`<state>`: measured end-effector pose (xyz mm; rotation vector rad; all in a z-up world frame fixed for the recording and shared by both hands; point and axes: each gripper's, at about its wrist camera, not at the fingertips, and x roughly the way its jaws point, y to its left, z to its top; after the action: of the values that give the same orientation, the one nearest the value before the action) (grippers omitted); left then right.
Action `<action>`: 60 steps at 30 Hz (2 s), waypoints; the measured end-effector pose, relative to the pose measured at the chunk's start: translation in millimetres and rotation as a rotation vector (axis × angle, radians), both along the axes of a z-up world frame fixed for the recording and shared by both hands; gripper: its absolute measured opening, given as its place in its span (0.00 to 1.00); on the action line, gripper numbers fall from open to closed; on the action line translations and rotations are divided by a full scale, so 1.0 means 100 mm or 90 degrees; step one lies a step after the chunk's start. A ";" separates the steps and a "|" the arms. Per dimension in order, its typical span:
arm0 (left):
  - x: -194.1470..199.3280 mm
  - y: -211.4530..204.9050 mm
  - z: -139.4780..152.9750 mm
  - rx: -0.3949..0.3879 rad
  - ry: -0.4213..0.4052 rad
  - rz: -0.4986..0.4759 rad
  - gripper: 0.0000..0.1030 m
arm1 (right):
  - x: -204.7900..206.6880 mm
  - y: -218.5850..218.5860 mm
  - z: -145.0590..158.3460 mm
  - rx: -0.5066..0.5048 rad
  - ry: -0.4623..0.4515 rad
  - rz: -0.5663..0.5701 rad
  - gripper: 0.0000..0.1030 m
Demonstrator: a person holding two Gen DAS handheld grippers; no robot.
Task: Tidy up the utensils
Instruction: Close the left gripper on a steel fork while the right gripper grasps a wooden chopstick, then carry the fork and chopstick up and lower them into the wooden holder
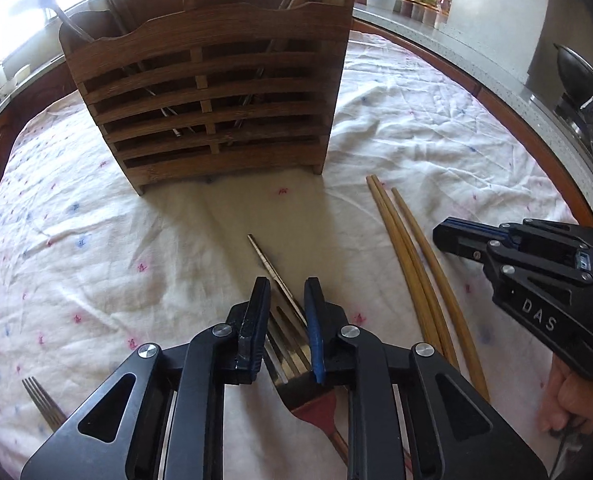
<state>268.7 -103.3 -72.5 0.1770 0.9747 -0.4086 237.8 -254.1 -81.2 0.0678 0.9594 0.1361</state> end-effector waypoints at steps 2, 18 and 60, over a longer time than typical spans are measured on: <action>-0.01 0.05 0.01 -0.015 0.013 -0.001 0.15 | -0.04 -0.10 0.00 0.029 0.000 -0.003 0.00; 0.04 0.13 0.01 -0.019 0.027 0.025 0.16 | 0.13 0.14 -0.01 0.038 0.008 0.033 0.09; -0.90 0.90 1.34 -0.219 -0.172 0.044 0.03 | -0.70 -0.17 1.33 0.169 -0.213 0.020 0.05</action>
<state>179.0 -12.8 61.5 -0.1111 0.6324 -0.4687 167.9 -271.6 51.3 0.2665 0.6049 0.2937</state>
